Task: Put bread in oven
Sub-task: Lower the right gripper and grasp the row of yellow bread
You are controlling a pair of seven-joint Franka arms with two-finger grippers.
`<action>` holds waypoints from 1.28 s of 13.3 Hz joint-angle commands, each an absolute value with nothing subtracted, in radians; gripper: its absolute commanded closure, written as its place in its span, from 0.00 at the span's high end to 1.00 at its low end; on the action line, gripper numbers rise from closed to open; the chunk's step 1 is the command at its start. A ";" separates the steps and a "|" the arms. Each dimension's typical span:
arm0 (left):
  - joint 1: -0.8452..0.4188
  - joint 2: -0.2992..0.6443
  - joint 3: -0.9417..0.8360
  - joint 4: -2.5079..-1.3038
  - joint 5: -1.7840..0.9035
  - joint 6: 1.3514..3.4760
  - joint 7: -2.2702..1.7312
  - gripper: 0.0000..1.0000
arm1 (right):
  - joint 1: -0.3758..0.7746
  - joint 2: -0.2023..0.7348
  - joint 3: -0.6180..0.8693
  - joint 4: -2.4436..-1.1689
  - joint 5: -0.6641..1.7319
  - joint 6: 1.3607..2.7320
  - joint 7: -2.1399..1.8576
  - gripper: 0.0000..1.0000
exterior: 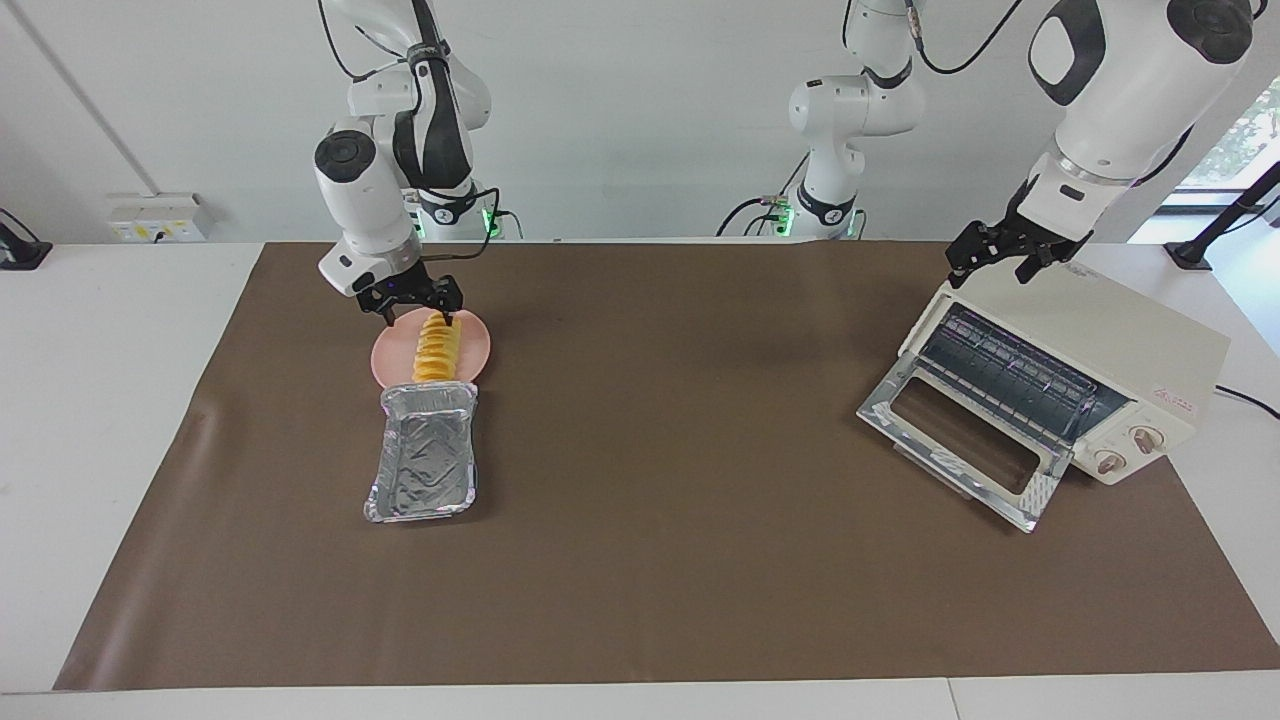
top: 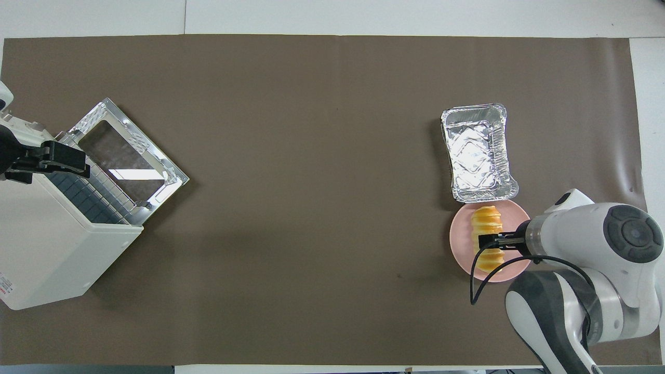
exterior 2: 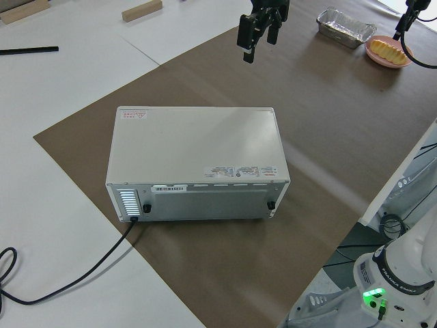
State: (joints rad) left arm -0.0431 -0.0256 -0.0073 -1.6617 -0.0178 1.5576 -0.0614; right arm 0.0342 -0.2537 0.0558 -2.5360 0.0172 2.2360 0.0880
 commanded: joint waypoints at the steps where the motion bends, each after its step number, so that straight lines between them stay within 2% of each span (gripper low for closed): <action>1: -0.037 -0.049 -0.008 -1.678 -0.025 1.563 -0.058 1.00 | 0.037 -0.210 0.057 -2.571 0.049 2.336 0.094 1.00; 6: -0.037 -0.049 -0.008 -1.680 -0.025 1.563 -0.058 1.00 | 0.038 -0.132 0.060 -2.608 0.049 2.477 0.094 1.00; 7: -0.037 -0.049 -0.008 -1.678 -0.025 1.563 -0.058 1.00 | 0.038 -0.124 0.060 -2.612 0.049 2.493 0.094 0.89; 10: -0.037 -0.049 -0.008 -1.678 -0.025 1.563 -0.058 1.00 | 0.043 -0.121 0.061 -2.614 0.049 2.488 0.100 0.39; 11: -0.037 -0.049 -0.008 -1.680 -0.025 1.563 -0.058 1.00 | 0.069 -0.123 0.060 -2.609 0.049 2.476 0.110 0.27; 13: -0.037 -0.049 -0.008 -1.680 -0.025 1.563 -0.058 1.00 | 0.081 -0.147 0.063 -2.576 0.049 2.406 0.176 0.25; 17: -0.037 -0.049 -0.008 -1.678 -0.025 1.563 -0.058 1.00 | 0.110 -0.201 0.060 -2.398 0.052 2.121 0.189 0.26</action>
